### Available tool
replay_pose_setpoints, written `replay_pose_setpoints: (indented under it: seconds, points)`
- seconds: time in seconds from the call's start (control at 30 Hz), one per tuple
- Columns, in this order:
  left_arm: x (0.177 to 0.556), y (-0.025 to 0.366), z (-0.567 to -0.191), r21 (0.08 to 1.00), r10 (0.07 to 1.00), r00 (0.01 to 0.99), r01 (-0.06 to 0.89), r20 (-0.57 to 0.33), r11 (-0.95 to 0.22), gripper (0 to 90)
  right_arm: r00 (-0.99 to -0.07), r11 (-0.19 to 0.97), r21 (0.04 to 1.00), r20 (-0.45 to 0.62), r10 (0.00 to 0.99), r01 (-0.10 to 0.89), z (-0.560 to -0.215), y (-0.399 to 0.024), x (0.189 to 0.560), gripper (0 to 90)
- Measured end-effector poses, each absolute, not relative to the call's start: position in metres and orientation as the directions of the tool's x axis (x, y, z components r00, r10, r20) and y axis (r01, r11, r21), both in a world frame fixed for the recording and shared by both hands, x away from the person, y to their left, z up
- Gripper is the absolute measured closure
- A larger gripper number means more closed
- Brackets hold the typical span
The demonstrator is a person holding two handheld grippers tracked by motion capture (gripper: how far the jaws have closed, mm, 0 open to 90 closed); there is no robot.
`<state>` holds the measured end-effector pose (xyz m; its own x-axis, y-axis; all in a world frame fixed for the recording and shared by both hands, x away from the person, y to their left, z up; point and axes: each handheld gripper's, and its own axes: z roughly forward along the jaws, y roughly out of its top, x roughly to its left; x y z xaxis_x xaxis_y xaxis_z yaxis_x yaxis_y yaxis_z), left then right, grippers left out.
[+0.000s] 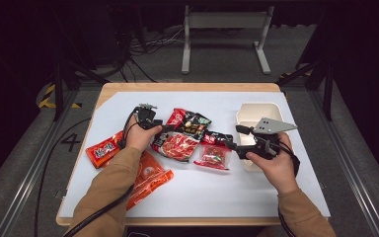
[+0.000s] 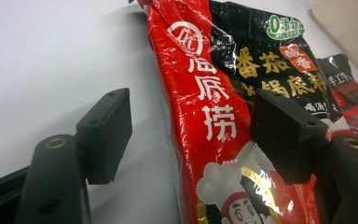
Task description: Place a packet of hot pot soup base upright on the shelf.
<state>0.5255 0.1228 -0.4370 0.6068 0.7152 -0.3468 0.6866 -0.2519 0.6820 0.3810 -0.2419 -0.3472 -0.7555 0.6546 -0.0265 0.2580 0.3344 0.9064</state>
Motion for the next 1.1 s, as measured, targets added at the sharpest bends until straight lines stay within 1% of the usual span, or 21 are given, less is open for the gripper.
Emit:
replay_pose_setpoints:
  seconds: [0.17,0.27,0.37,0.53,0.6,0.7,0.77,0.83,0.9,0.97,1.0,1.1]
  points:
    - [0.526,0.117,-0.438,0.658,0.711,0.614,0.697,-0.343,-0.285,36.0,-0.758,0.336,0.905,-0.024,0.652,0.260,-0.348,-0.241,0.381,31.8]
    - [0.524,0.110,-0.441,0.641,0.714,0.615,0.704,-0.334,-0.307,44.7,-0.756,0.335,0.905,-0.024,0.654,0.261,-0.348,-0.241,0.381,31.7]
    - [0.523,0.104,-0.441,0.632,0.732,0.609,0.704,-0.304,-0.323,45.4,-0.755,0.334,0.905,-0.023,0.655,0.262,-0.348,-0.241,0.381,31.3]
    - [0.522,0.105,-0.442,0.632,0.743,0.599,0.708,-0.300,-0.315,49.0,-0.755,0.332,0.905,-0.020,0.656,0.265,-0.349,-0.241,0.381,31.0]
    - [0.523,0.105,-0.441,0.630,0.751,0.593,0.709,-0.290,-0.316,54.7,-0.757,0.334,0.904,-0.017,0.654,0.268,-0.350,-0.239,0.381,30.7]
    - [0.523,0.108,-0.441,0.627,0.762,0.570,0.723,-0.307,-0.288,62.8,-0.758,0.339,0.902,-0.021,0.652,0.266,-0.350,-0.238,0.381,30.7]
    - [0.523,0.109,-0.441,0.632,0.775,0.560,0.722,-0.293,-0.282,71.1,-0.756,0.339,0.903,-0.024,0.654,0.265,-0.350,-0.239,0.381,30.7]
    - [0.521,0.109,-0.439,0.643,0.779,0.575,0.700,-0.250,-0.310,76.1,-0.755,0.337,0.904,-0.024,0.655,0.264,-0.349,-0.240,0.381,30.7]
    - [0.518,0.105,-0.434,0.659,0.780,0.604,0.655,-0.164,-0.369,83.1,-0.753,0.337,0.904,-0.025,0.657,0.264,-0.349,-0.241,0.381,31.0]
    - [0.517,0.103,-0.433,0.660,0.785,0.601,0.652,-0.149,-0.374,86.2,-0.752,0.338,0.903,-0.027,0.659,0.264,-0.350,-0.241,0.381,31.1]
    - [0.516,0.103,-0.431,0.658,0.788,0.599,0.652,-0.143,-0.376,86.2,-0.751,0.340,0.903,-0.029,0.660,0.264,-0.350,-0.241,0.381,31.2]
    - [0.515,0.104,-0.428,0.661,0.793,0.586,0.662,-0.164,-0.353,88.3,-0.749,0.340,0.902,-0.029,0.662,0.265,-0.350,-0.242,0.382,31.4]
